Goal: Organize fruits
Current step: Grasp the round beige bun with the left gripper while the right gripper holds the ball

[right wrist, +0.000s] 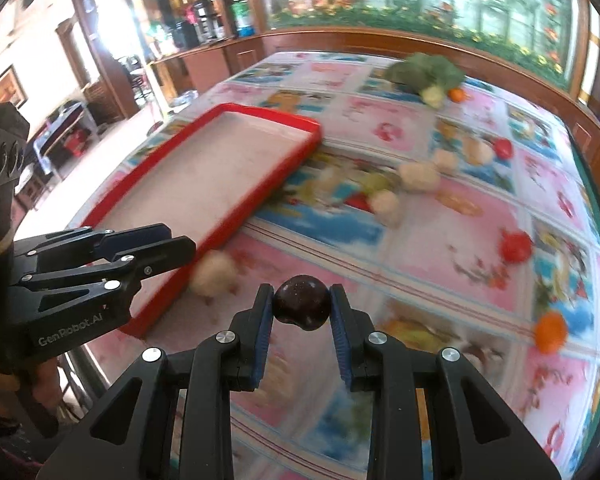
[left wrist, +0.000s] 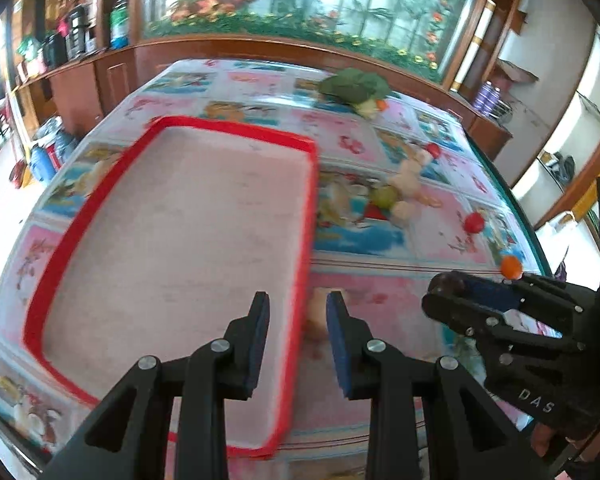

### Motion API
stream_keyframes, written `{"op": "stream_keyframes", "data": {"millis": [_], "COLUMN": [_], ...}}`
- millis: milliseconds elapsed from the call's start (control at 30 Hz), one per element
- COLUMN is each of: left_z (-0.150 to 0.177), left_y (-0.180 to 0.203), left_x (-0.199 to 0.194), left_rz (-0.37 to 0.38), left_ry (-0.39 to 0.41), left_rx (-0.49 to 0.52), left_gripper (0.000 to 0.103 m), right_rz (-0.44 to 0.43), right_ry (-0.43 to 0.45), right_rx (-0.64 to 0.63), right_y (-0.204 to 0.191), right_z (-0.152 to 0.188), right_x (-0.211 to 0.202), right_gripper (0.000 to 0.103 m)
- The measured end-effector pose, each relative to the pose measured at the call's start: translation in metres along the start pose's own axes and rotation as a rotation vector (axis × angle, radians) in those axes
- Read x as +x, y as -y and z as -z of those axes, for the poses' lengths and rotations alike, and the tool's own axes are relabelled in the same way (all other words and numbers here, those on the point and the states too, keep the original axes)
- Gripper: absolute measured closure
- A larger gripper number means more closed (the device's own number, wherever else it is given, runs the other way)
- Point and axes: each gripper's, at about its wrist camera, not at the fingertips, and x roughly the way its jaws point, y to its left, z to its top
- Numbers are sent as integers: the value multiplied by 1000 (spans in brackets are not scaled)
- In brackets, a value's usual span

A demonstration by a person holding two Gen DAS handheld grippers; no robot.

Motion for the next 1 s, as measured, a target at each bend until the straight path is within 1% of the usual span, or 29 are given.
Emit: {"op": "stream_keyframes", "data": {"millis": [67,167,233,300,367,400,433,500,567,600,633,700,767,833,867,1000], "left_z": [2,6,9,13,19,23,28,38,46,48,50,52,53,54,54,54], "left_y": [-9,-9,-3,12,33,44,54,71,86,92,97,104,109,110,108,105], "left_x": [0,-2,-5,-10,-11,-9,-7,0,7,10,14,22,29,38,37,36], "left_rz": [18,35,83,134,163,176,196,237,237,229,223,211,182,155,157,146], "left_ry": [-16,-38,-58,-61,-73,-87,-105,-140,-161,-167,-175,-181,-170,-173,-152,-137], "left_rx": [-7,23,50,86,150,180,199,224,253,262,266,266,268,261,258,230], "left_gripper": [71,71,71,71,65,58,53,51,49,45,43,43,45,66,66,66], "right_rz": [-2,7,18,27,34,37,43,71,101,111,115,117,116,112,109,100], "right_ry": [3,-8,-22,-35,-37,-39,-42,-44,-44,-46,-47,-46,-45,-43,-41,-38], "right_rx": [-24,-42,-45,-40,-20,-2,12,32,38,46,57,81,94,104,107,103], "right_y": [-10,-15,-13,-7,2,9,15,29,41,47,53,64,71,76,77,79], "right_z": [-5,-7,-2,5,13,17,21,30,37,41,44,50,53,57,58,61], "right_x": [4,10,13,13,10,7,5,-1,-5,-7,-9,-13,-15,-18,-19,-22], "right_gripper": [76,76,76,76,76,76,76,76,76,76,76,76,75,75,75,75]}}
